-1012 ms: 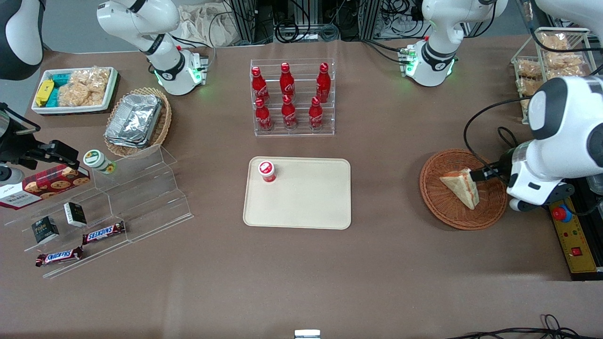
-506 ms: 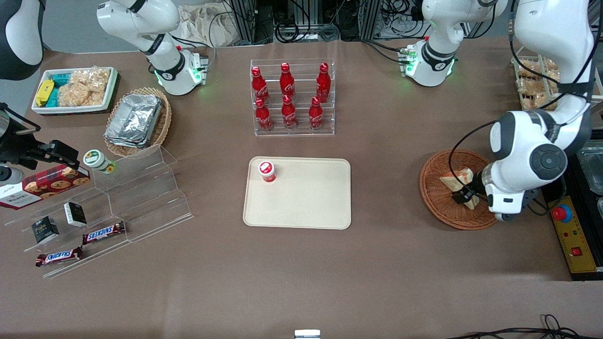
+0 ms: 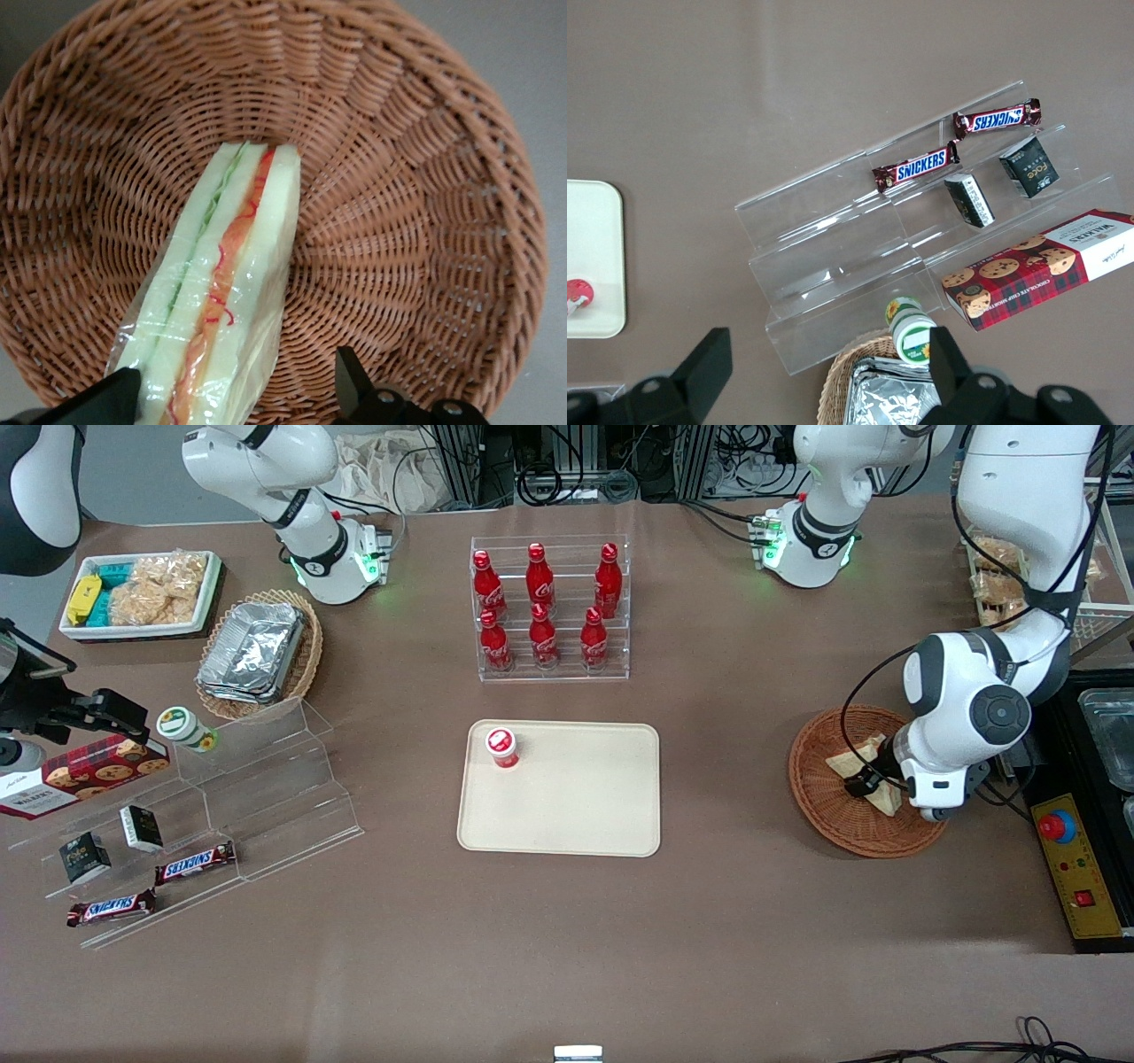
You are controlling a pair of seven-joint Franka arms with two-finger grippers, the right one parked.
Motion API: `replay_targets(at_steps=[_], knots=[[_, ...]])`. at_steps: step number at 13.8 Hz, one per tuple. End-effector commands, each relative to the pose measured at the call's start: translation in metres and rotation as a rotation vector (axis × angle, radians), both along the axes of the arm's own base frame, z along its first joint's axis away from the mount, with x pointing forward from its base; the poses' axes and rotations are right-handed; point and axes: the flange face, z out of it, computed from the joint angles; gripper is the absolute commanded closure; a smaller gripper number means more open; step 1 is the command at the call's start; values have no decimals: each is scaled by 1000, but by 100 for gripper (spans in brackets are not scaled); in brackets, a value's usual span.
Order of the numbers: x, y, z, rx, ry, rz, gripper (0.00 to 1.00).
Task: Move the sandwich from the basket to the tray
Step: 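Lower the left gripper and close it on the sandwich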
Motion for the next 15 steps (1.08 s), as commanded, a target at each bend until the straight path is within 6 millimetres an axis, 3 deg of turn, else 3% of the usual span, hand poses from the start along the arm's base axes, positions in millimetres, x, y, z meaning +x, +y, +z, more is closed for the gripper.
replay_targets(at_steps=[1,3,5,8,10,14,15], knots=[[14,-1,25,13,-19,27,0],[29,-1,43,15,-22,25,0],[31,1,39,27,8,15,0],[24,4,24,87,41,-21,0],[10,7,-2,89,85,-7,0],[8,7,-24,85,101,-4,0],[10,6,-29,83,99,-4,16]])
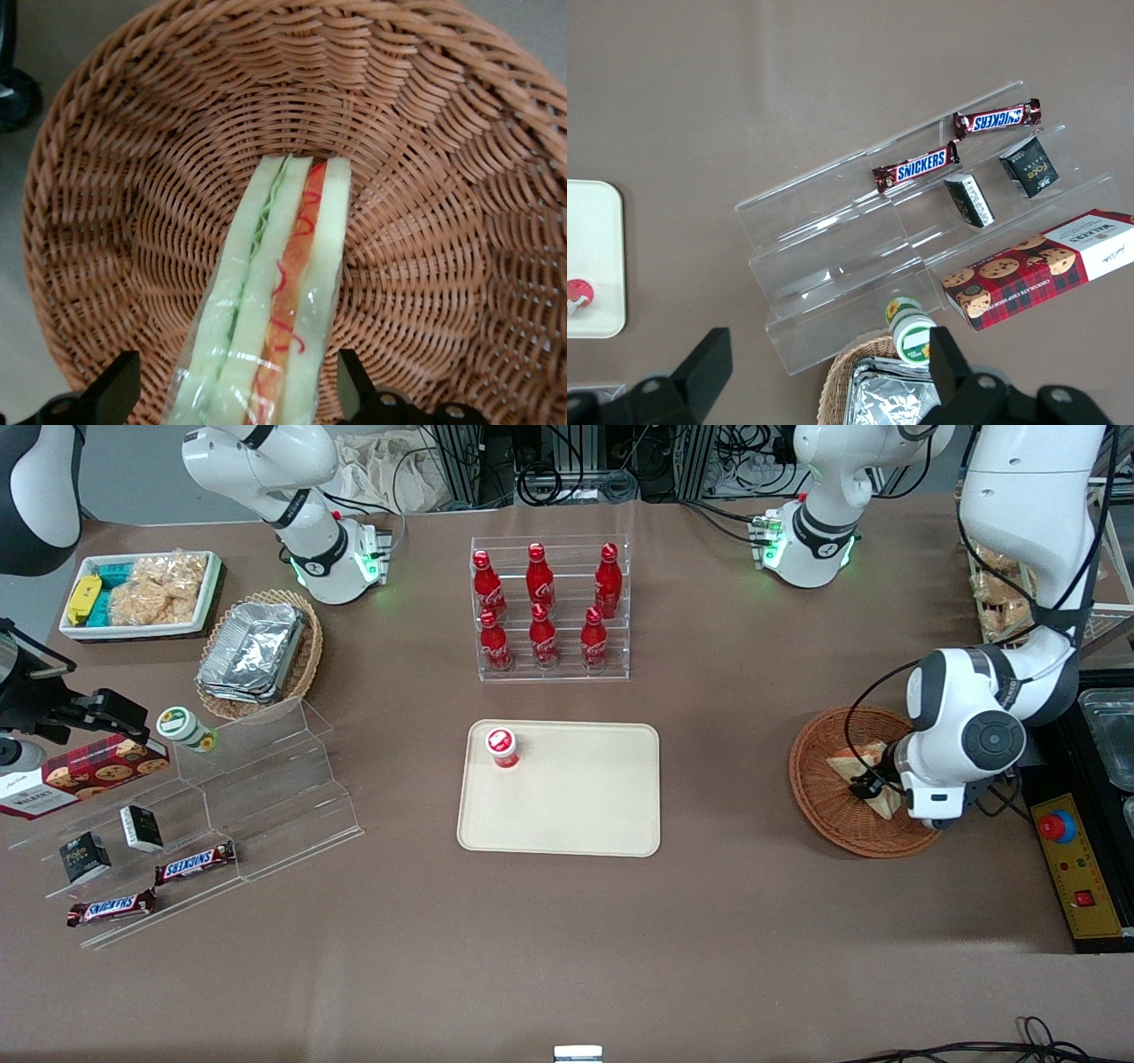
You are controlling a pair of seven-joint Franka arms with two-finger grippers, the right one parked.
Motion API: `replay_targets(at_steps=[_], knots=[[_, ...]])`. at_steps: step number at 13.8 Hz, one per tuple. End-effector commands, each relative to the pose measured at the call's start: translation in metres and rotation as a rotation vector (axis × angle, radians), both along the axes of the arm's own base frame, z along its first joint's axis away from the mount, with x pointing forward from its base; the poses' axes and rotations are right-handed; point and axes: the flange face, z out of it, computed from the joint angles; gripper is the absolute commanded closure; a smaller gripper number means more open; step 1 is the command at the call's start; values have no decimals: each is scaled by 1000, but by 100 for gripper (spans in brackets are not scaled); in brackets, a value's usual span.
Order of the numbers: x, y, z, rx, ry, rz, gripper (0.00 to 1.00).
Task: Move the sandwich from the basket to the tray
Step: 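Lower the left gripper and close it on the sandwich, then lift the sandwich and carry it toward the beige tray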
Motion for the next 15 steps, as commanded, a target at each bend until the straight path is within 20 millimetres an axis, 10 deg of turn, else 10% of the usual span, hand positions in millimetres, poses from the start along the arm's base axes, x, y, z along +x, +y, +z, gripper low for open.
replay_targets(at_steps=[1,2,7,11,15], knots=[[3,2,-7,13,-15,7,60],[4,2,-1,13,-21,12,98],[22,-21,69,1,0,-102,100],[40,-115,162,-39,82,-271,100],[23,-238,179,-178,59,-454,100]])
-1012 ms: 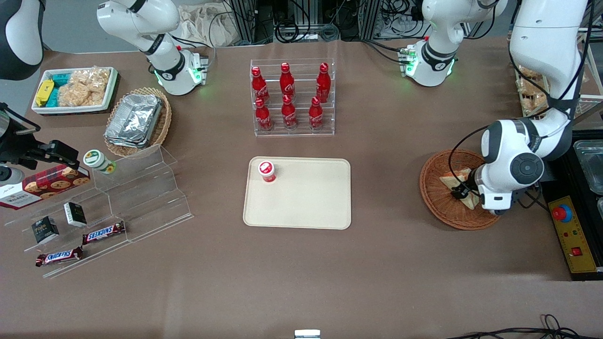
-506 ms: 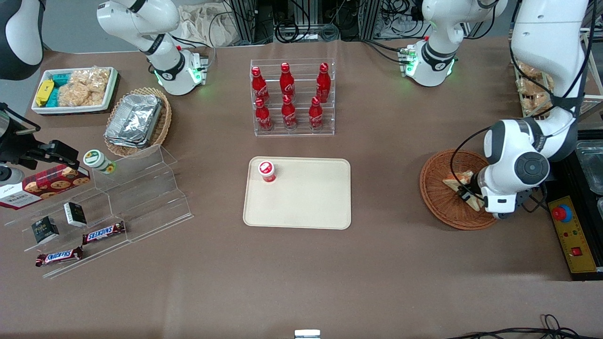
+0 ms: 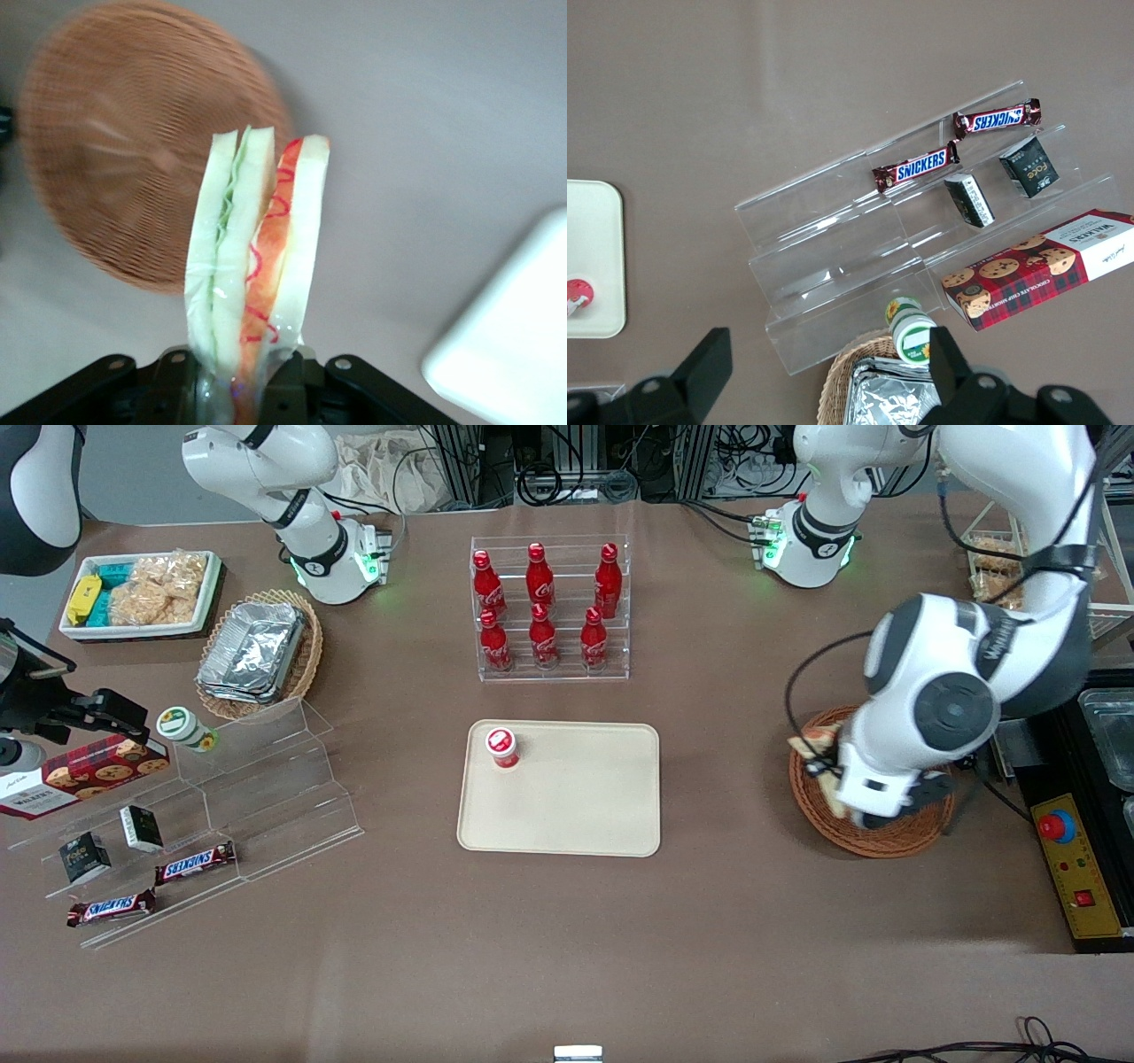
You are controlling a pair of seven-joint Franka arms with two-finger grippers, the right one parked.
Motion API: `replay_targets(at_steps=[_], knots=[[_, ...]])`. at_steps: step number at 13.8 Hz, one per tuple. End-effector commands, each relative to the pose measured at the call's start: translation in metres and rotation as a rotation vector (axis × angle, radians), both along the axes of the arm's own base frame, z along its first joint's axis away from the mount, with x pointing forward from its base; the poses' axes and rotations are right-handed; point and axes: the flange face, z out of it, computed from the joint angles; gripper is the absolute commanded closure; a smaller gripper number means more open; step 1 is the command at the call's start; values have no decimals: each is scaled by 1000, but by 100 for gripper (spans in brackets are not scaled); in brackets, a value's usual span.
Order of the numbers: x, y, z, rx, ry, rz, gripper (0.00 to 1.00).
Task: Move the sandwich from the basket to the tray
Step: 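Lift the sandwich and carry it toward the beige tray, then lower the sandwich onto the tray and open the left gripper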
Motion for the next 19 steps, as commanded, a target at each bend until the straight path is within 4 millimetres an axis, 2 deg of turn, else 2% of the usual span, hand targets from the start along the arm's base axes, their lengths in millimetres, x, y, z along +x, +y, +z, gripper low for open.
replay_targets(at_steps=[1,2,3,4,5,6,7,11,13,14,15,16,18,19], knots=[[-9,-74,-13,-103,22,-133,100],[-12,-101,-19,-147,-5,-166,100],[-17,-127,-36,-184,-22,-199,100],[-21,-153,-58,-213,-30,-231,100],[-24,-179,-89,-240,-38,-261,100],[-29,-208,-110,-265,-62,-295,100],[-32,-227,-125,-263,-70,-331,100],[-7,-230,-185,-211,-78,-351,100],[-7,-228,-183,-190,-77,-372,100],[-9,-227,-187,-180,-61,-375,97],[-11,-229,-190,-180,-55,-365,56],[-11,-229,-189,-176,-56,-354,1],[-7,-225,-182,-175,-66,-343,0],[-3,-222,-170,-175,-83,-337,0]])
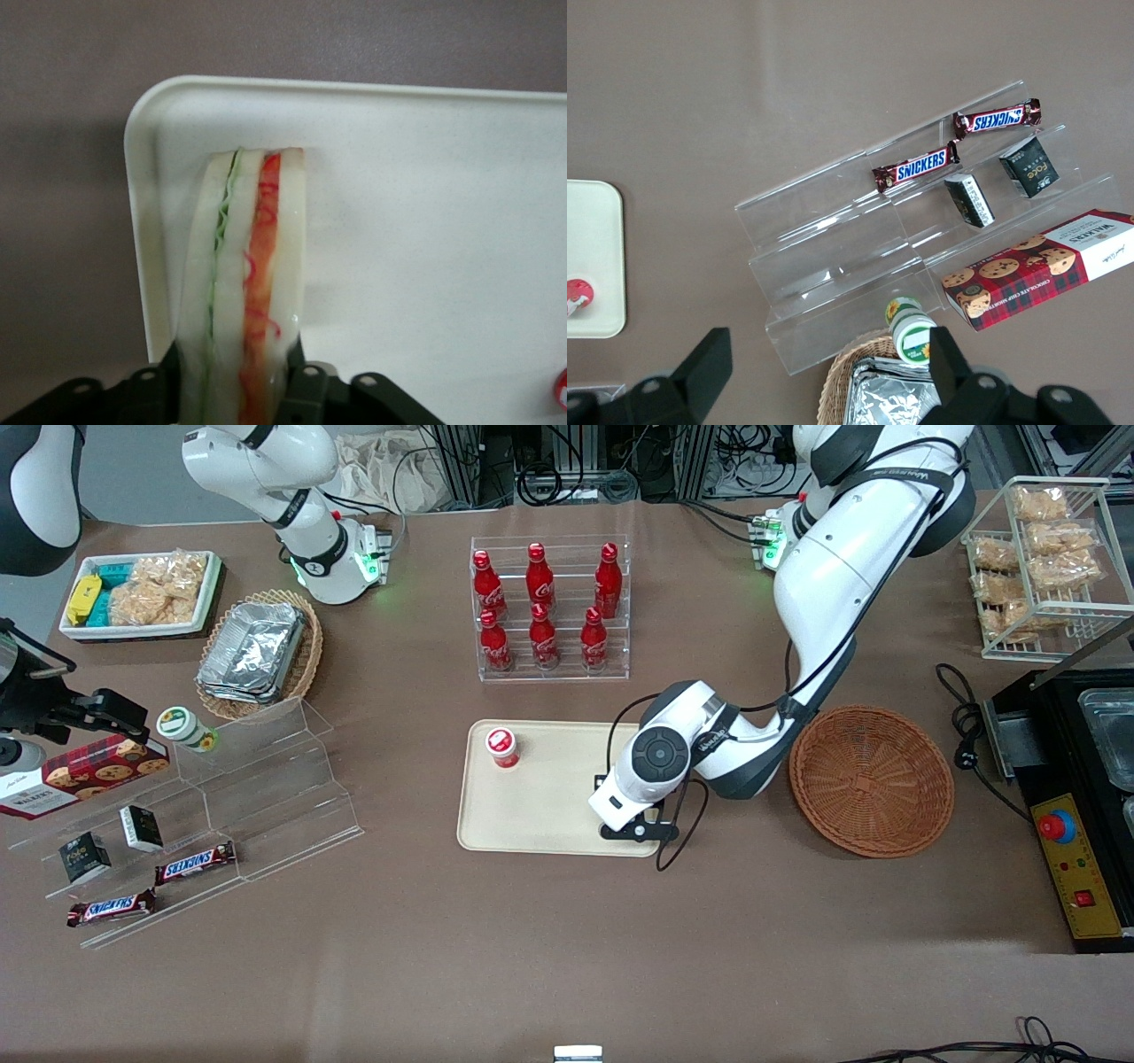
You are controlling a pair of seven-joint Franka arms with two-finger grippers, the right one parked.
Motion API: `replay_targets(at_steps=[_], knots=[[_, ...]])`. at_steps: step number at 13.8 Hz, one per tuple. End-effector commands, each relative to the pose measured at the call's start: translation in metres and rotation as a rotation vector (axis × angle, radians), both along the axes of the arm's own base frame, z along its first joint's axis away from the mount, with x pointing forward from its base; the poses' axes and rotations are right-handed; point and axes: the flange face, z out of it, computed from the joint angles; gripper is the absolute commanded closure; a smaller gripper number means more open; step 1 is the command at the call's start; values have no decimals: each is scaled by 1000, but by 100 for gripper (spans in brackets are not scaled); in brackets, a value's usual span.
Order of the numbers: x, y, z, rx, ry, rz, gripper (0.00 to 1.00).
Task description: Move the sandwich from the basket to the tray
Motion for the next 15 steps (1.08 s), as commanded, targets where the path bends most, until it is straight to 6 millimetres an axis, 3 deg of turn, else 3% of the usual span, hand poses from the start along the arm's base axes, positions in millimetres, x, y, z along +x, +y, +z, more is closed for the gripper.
replay_targets(at_steps=[1,3,6,8,9,13,15], knots=[[10,8,39,22,-40,27,0],[10,25,83,85,-40,28,0],[23,91,157,126,-19,82,0],[16,139,188,138,-13,71,0],[-2,151,213,136,-31,53,0],[-45,244,252,93,-51,25,0],[-64,277,263,100,-59,-15,0]])
